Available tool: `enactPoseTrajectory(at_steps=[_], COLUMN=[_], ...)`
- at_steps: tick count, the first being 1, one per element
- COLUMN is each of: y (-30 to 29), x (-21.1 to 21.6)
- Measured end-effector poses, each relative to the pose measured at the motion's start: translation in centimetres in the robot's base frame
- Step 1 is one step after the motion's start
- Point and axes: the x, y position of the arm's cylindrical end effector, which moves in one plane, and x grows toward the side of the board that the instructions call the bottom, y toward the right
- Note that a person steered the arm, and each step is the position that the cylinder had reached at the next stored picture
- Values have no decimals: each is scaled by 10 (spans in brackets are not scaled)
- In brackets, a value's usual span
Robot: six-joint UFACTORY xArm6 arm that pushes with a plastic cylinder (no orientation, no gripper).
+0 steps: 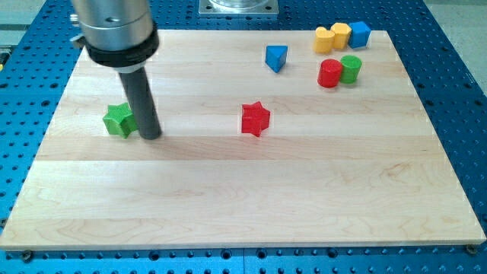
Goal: Put the green star at the center left corner
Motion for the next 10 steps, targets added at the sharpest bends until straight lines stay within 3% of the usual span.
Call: enactPoseTrajectory(at_steps=[3, 4, 6, 10], y=[-69, -43, 71, 359], x=[-11, -11, -68, -78])
